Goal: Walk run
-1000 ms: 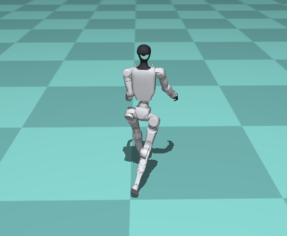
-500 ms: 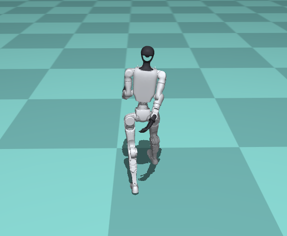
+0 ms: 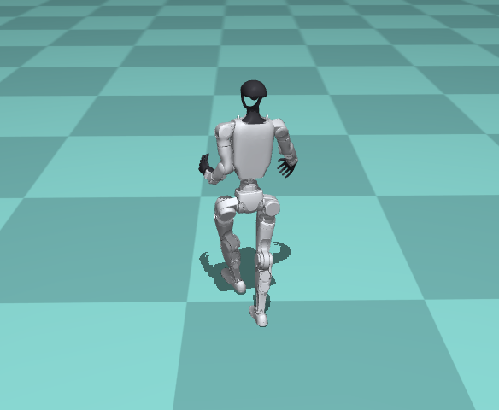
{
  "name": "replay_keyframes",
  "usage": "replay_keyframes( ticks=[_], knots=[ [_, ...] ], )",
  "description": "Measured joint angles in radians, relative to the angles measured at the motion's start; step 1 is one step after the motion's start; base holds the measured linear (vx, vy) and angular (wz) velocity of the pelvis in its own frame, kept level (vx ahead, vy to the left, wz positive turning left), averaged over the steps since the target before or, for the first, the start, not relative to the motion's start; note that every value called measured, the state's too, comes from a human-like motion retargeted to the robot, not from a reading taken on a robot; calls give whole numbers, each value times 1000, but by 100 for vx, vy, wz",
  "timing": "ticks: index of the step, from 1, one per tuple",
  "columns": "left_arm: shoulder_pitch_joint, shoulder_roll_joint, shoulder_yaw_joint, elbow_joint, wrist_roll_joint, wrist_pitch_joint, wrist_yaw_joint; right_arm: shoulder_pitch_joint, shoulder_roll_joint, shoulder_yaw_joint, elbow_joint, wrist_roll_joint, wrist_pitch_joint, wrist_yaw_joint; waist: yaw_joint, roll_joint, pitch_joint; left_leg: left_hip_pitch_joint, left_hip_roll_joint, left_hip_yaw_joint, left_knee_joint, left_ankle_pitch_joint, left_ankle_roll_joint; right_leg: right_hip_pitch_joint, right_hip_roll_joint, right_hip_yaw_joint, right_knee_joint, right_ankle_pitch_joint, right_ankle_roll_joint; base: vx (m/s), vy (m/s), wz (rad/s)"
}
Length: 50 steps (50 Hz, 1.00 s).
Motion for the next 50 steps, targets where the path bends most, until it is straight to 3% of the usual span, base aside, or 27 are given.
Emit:
replay_keyframes(
  ticks=[3,4,5,7,8,10,12,13,15,17,20,23,25,28,31,34,36,38,40,42,43,45,47,48,50],
  knots=[
    [-2,-11,15,4,13,6,12,12,-2,-16,-40,35,-26,-34,-6,22,-8,71,7,178,-98,38,-26,39,45,-79,42,13,34,83,-19,100],
    [0,-17,23,6,16,7,14,25,9,-23,-47,42,-36,-48,-5,12,-15,87,-4,188,-99,39,40,45,40,-93,64,40,68,89,-21,86],
    [4,-24,31,7,19,8,15,40,22,-29,-52,48,-45,-61,-4,-6,-25,99,-19,185,-88,32,139,49,26,-102,90,74,110,83,-44,9],
    [14,-28,63,11,16,8,14,80,74,-42,-45,35,-62,-74,48,-52,-37,119,-6,134,-56,-50,150,76,2,-142,156,210,222,99,-72,-56],
    [14,-28,75,19,14,9,12,104,102,-61,-36,13,-72,-76,58,-63,-48,95,-23,10,-38,-90,150,60,-11,-186,215,285,289,107,-52,-14],
    [1,-31,106,40,1,22,12,157,164,-84,0,-49,-88,-86,60,-45,-62,83,56,20,26,-94,150,-9,46,-153,367,423,385,77,-10,53],
    [-37,-37,120,58,1,39,15,210,214,-110,58,-110,-93,-126,42,-3,-57,74,46,-109,72,-133,141,-92,165,-34,527,476,385,51,-11,177],
    [-46,-39,113,61,0,47,23,241,232,-123,91,-130,-87,-144,25,22,-57,104,55,-124,74,-143,131,-107,227,55,567,452,385,81,3,249],
    [-60,-56,73,69,-5,66,63,316,252,-133,180,-186,-64,-203,10,67,-53,173,47,-167,46,-148,134,-138,259,148,615,343,385,85,38,241],
    [-63,-72,24,67,-29,59,61,398,261,-136,265,-237,-29,-237,19,87,-59,214,5,-226,-5,-124,150,-195,127,141,623,274,364,49,58,207],
    [-66,-52,-27,52,-68,36,-32,523,308,-128,355,-266,35,-277,-17,120,-73,240,-30,-370,-12,-110,150,-285,-18,81,588,164,165,62,17,276],
    [-87,-5,-64,46,-84,22,-65,644,386,-118,372,-249,92,-284,-44,126,-78,269,-67,-481,-4,-105,150,-331,-56,126,432,127,76,57,-3,287],
    [-103,20,-84,44,-79,11,-78,703,432,-87,372,-209,122,-252,-50,107,-71,292,-111,-548,9,-102,150,-347,-50,252,318,125,89,50,-3,268],
    [-108,35,-93,34,-61,1,-79,732,477,-55,372,-196,157,-183,-31,57,-41,346,-182,-627,21,-99,150,-360,-71,442,144,134,171,41,-7,199],
    [-84,20,-80,20,-50,0,-51,712,479,-34,372,-245,175,-160,-23,25,-5,417,-216,-664,15,-90,150,-386,-93,491,-3,107,230,44,-6,142],
    [-39,-12,-50,23,-54,12,-21,680,439,-16,372,-298,182,-208,-47,11,17,490,-226,-691,22,-80,134,-376,-89,496,-114,60,371,76,-14,126],
    [-13,-33,-26,34,-60,22,-6,658,399,-23,365,-322,183,-260,-69,11,17,524,-237,-719,34,-49,117,-353,-83,522,-135,94,382,66,-3,130],
    [12,-44,-13,40,-59,24,1,641,359,-45,348,-324,173,-288,-97,10,2,534,-259,-758,61,13,87,-337,-86,566,-101,173,342,62,5,181],
    [35,-49,-6,43,-53,18,-8,630,323,-72,336,-307,140,-272,-143,25,-13,531,-270,-814,142,88,31,-345,-120,373,-46,145,326,66,-6,229],
    [48,-69,-10,63,-41,22,-30,624,286,-112,319,-245,90,-200,-103,50,-41,469,-275,-793,290,281,-131,-311,-104,433,-9,71,301,75,-6,202],
    [49,-84,-25,71,-40,30,-28,619,268,-121,309,-203,74,-162,-92,57,-49,420,-248,-737,369,348,-239,-303,-113,420,2,51,292,75,9,224],
    [56,-108,-44,70,-51,28,-17,600,230,-100,289,-125,53,-128,-96,41,-63,335,-186,-495,491,456,-374,-281,-204,306,19,8,289,64,27,260],
    [64,-109,-47,56,-61,7,-52,564,218,-90,274,-117,42,-153,-117,20,-84,246,-80,-306,614,519,-367,-254,-244,164,5,0,250,49,-11,266],
    [72,-103,-47,49,-62,7,-72,546,223,-88,266,-132,41,-170,-116,19,-84,208,-48,-310,677,475,-349,-227,-210,153,-6,0,215,47,-35,219],
    [80,-94,-52,41,-57,14,-79,505,221,-79,241,-155,37,-169,-102,-1,-86,141,25,-197,752,344,-235,-183,-209,97,-17,-10,185,39,-22,187]
  ],
)
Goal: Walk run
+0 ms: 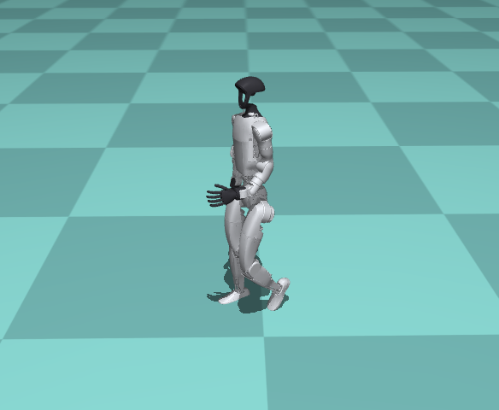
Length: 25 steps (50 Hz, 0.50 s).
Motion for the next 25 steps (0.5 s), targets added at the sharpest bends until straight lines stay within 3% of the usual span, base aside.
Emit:
replay_keyframes(
  ticks=[2,5,8,10,15,17,20,22,23,25],
  knots=[
    [-2,3,-4,-6,10,5,19,-43,-1,8,-39,-10,-1,33,41,-21,-1,-82,15,56,13,-124,100,36,-8,-61,-12,-13,-11,44,-7,148],
    [-11,1,-12,-13,27,15,28,-99,9,10,-111,1,-7,53,122,-56,-3,-203,-24,61,-80,-244,155,84,0,-127,-33,-33,-25,53,-3,116],
    [-28,0,-22,-15,21,16,36,-146,21,-4,-188,29,-25,32,178,-78,-11,-260,50,184,-265,-307,263,122,26,-185,-41,-64,-33,49,-3,139],
    [-42,0,-26,-19,19,19,39,-173,31,-20,-232,46,-45,21,202,-90,-14,-275,60,259,-418,-328,300,150,47,-229,-49,-81,-34,46,-4,152],
    [-66,16,-26,-38,58,19,58,-210,51,-31,-281,120,-84,44,215,-113,-30,-242,-32,354,-725,-444,358,220,102,-365,-54,-68,-15,72,-5,152],
    [-70,23,-11,-40,74,20,67,-208,65,-23,-279,128,-83,63,239,-160,-23,-195,-26,397,-741,-419,385,258,94,-358,-36,-28,3,82,-34,40],
    [-69,25,12,-28,74,21,71,-172,88,-8,-263,102,-75,77,270,-205,-27,-124,-47,406,-747,-425,385,297,72,-368,25,131,78,102,-16,22],
    [-81,24,27,-9,48,24,63,-118,114,4,-252,57,-74,55,246,-185,-40,-122,-53,290,-738,-433,385,289,83,-358,106,336,113,104,7,94],
    [-87,25,31,-6,37,28,62,-85,126,23,-242,44,-76,33,224,-159,-48,-95,-37,285,-734,-444,385,277,100,-334,161,435,113,107,20,141],
    [-99,30,16,-14,31,33,70,-17,139,41,-206,22,-75,-15,178,-83,-58,-41,-12,226,-734,-472,385,229,160,-341,297,596,57,89,21,185]
  ],
)
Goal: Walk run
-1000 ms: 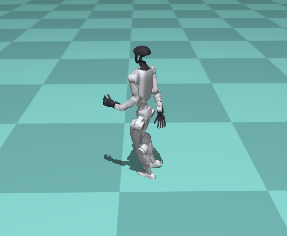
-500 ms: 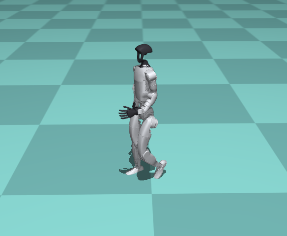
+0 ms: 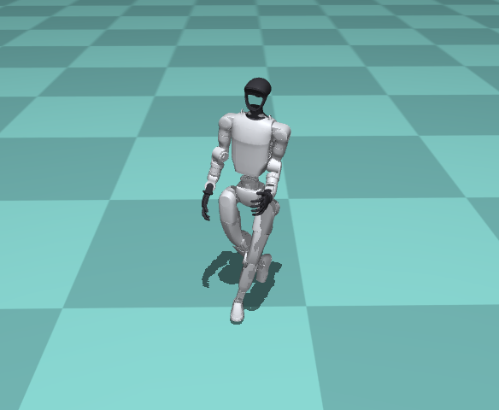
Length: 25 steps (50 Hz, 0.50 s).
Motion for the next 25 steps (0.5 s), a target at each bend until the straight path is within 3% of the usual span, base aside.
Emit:
replay_keyframes(
  ticks=[2,6,10,14,17,20,22,23,25],
  knots=[
    [-25,1,-27,-4,7,0,3,70,3,-3,53,-17,25,-34,-32,73,-4,43,30,-68,3,-15,0,-89,79,68,161,-8,-50,92,20,202],
    [-100,11,-79,13,2,-5,1,197,16,-15,176,-3,107,-70,-75,154,2,117,28,-203,-18,-26,0,-287,136,238,373,-224,-90,82,5,179],
    [-138,36,-151,0,-8,-10,13,321,47,-14,245,32,148,-50,-156,184,20,214,-7,-304,-75,-20,-2,-438,19,236,310,-336,-184,85,-11,192],
    [-165,66,-183,-20,-15,-19,-6,413,81,-12,276,-2,165,-34,-257,167,46,317,-46,-396,-116,-28,-28,-536,-35,324,23,-322,-109,84,-31,188],
    [-187,89,-182,-37,-23,-27,-21,446,100,-11,300,-40,195,-38,-304,135,76,408,-62,-437,-137,-38,-67,-596,-69,371,-195,-368,-54,82,-41,118],
    [-196,107,-163,-58,-25,-36,-28,441,99,4,326,-58,222,-40,-308,113,110,491,-55,-428,-140,-17,-124,-634,-75,343,-368,-465,66,81,-41,27],
    [-188,105,-155,-61,-32,-41,-20,419,85,13,337,-56,244,-39,-308,117,116,525,-45,-415,-125,41,-170,-632,-65,248,-393,-475,22,89,-37,13],
    [-182,99,-154,-56,-38,-43,-14,405,75,10,337,-54,263,-37,-313,127,110,531,-34,-406,-112,90,-200,-629,-50,237,-378,-432,-71,108,-39,66],
    [-160,81,-154,-36,-51,-44,-11,379,56,-15,337,-53,304,-40,-356,150,96,539,-9,-433,-61,243,-275,-613,-74,104,-314,-424,-109,121,-44,136]
  ],
)
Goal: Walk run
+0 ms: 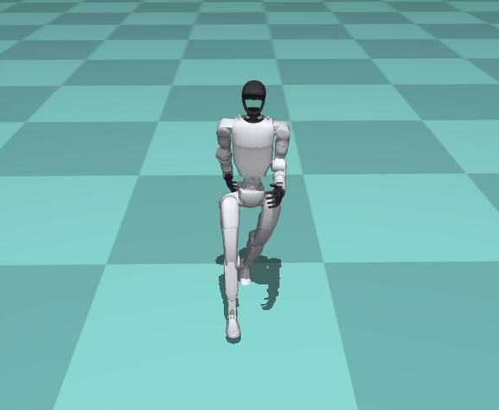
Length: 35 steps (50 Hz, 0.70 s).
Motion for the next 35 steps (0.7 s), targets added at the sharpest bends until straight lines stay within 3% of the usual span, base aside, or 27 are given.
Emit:
replay_keyframes(
  ticks=[3,4,5,7,8,10,12,15,20,23,25,27,28,30,31,33,35],
  knots=[
    [52,-25,18,18,22,-3,-8,-65,-33,-6,0,46,30,4,-31,33,-7,-40,2,-134,180,371,-197,38,50,254,74,23,-28,118,-42,88],
    [68,-32,16,18,35,1,3,-106,-50,-3,0,63,34,17,-18,28,-5,-86,-11,-109,300,453,-233,51,45,267,109,-3,-43,109,-26,-32],
    [82,-39,12,16,48,8,20,-153,-69,0,0,78,37,32,-2,18,-1,-143,-26,-55,442,514,-249,65,24,227,149,-36,-53,92,-13,-44],
    [102,-40,22,20,58,13,28,-257,-94,-25,-2,65,41,48,17,23,10,-257,51,24,733,514,-248,145,59,123,167,-90,-101,107,-39,-56],
    [113,-47,34,21,63,10,16,-313,-100,-39,-8,56,35,49,40,-16,-8,-287,9,11,729,514,-246,192,59,139,124,-87,-124,119,-67,-39],
    [132,-54,48,24,69,8,-7,-410,-93,-77,-86,36,5,57,24,-68,-30,-384,28,89,749,439,-105,255,25,155,83,-105,-137,101,-56,28],
    [142,-55,66,24,69,12,-8,-500,-82,-79,-198,40,-53,75,47,-86,-26,-504,79,157,793,305,-6,308,35,172,58,-117,-145,78,-35,-38],
    [173,-57,81,7,74,15,0,-616,-89,-38,-353,95,-153,106,148,-146,-23,-655,47,209,692,148,68,393,63,255,13,-122,-184,106,-35,-145],
    [193,-61,106,-13,83,13,9,-772,-144,7,-538,191,-287,176,260,-161,-11,-798,84,251,263,55,214,532,126,299,-18,-175,-227,97,-25,-87],
    [193,-83,110,-9,86,20,43,-827,-186,4,-586,202,-318,200,297,-173,-16,-832,46,242,1,-41,256,600,128,292,-13,-194,-238,126,-13,-29],
    [190,-96,116,4,86,25,57,-837,-203,12,-589,205,-322,191,301,-188,-31,-825,8,230,-117,-88,273,635,111,242,4,-167,-219,116,-7,-6],
    [191,-103,126,12,94,27,58,-817,-204,16,-570,200,-320,172,329,-202,-41,-791,23,292,-98,-104,252,672,109,266,50,-80,-172,118,-4,-53],
    [193,-104,128,13,101,27,59,-797,-200,16,-555,192,-318,164,349,-212,-48,-774,41,346,-56,-119,246,686,93,255,77,-8,-138,131,0,-77],
    [202,-105,122,16,112,26,59,-736,-187,12,-515,163,-313,156,386,-216,-67,-741,61,409,-15,-28,240,708,79,231,148,210,-72,153,7,-47],
    [199,-102,121,21,108,26,55,-695,-176,6,-488,135,-306,154,364,-208,-81,-745,37,310,19,-24,249,696,97,237,205,326,-30,150,6,48],
    [187,-94,119,25,92,24,43,-615,-148,19,-421,90,-279,132,319,-216,-71,-728,-39,142,102,-64,260,622,86,196,471,438,41,159,-4,107],
    [157,-79,108,31,72,26,27,-548,-125,40,-321,71,-227,85,289,-251,-38,-661,-89,181,166,-138,264,523,2,127,800,446,109,126,-12,74]
  ],
)
